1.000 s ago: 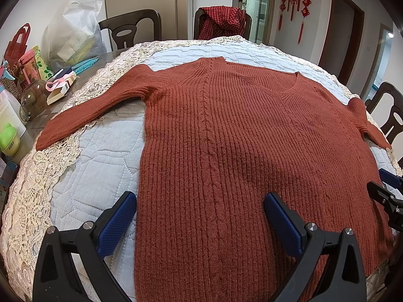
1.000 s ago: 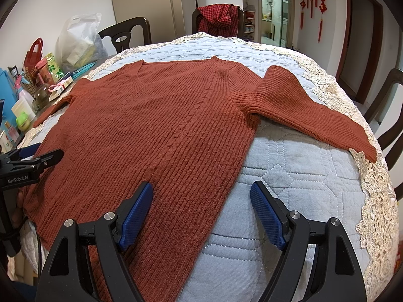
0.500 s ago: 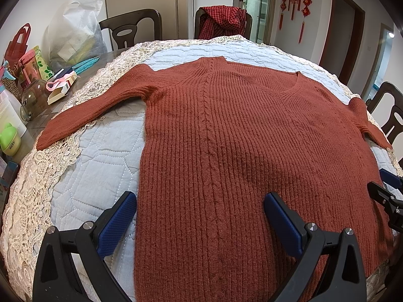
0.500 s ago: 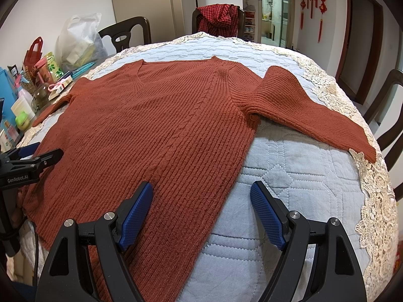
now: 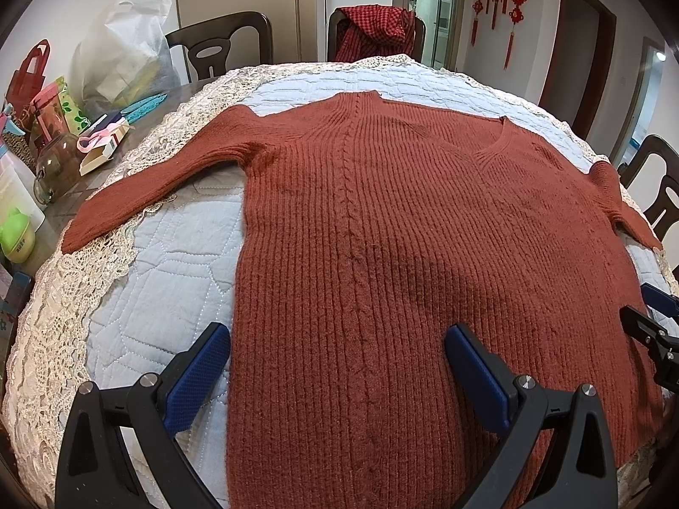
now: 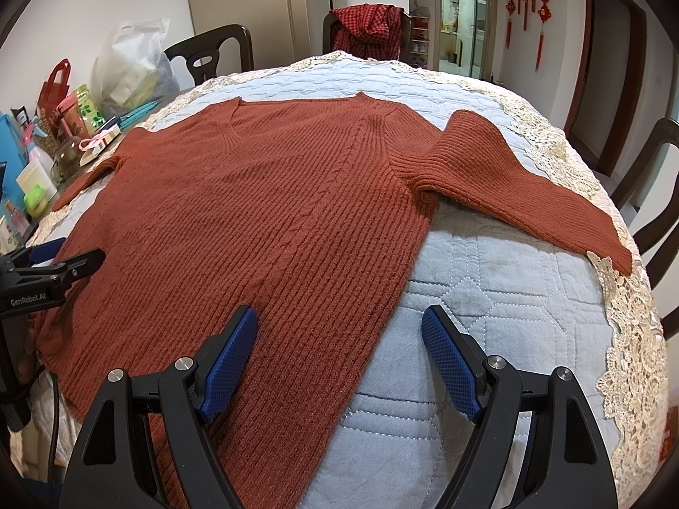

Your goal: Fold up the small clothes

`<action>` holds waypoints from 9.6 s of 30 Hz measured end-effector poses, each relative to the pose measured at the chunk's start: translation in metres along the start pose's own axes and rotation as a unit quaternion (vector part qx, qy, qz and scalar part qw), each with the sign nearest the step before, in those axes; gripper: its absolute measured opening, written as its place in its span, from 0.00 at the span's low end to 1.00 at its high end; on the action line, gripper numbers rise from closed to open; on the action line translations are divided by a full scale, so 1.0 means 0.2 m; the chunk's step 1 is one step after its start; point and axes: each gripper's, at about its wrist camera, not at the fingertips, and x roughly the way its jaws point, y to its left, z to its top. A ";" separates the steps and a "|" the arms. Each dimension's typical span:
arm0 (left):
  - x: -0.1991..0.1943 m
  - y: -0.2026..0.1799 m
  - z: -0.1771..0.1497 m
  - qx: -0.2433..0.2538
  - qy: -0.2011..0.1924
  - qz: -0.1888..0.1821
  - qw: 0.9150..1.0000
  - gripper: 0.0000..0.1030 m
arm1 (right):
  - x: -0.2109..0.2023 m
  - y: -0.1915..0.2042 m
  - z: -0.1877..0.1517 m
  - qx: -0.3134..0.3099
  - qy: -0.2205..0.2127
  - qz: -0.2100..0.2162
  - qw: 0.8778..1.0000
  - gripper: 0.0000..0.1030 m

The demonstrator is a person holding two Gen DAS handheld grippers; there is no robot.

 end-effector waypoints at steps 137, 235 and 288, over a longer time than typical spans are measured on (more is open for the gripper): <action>0.34 0.33 0.56 0.000 -0.021 -0.143 0.990 0.37 | 0.55 0.21 0.81 0.046 0.035 0.150 0.987 0.05; 0.11 -0.01 0.21 0.031 -0.015 -0.106 0.994 0.54 | 0.11 -0.74 0.14 0.353 -0.046 0.069 0.932 0.45; -0.03 0.03 0.39 0.005 -0.044 -0.136 0.990 0.59 | 0.50 0.03 0.72 0.095 0.025 0.259 0.961 0.39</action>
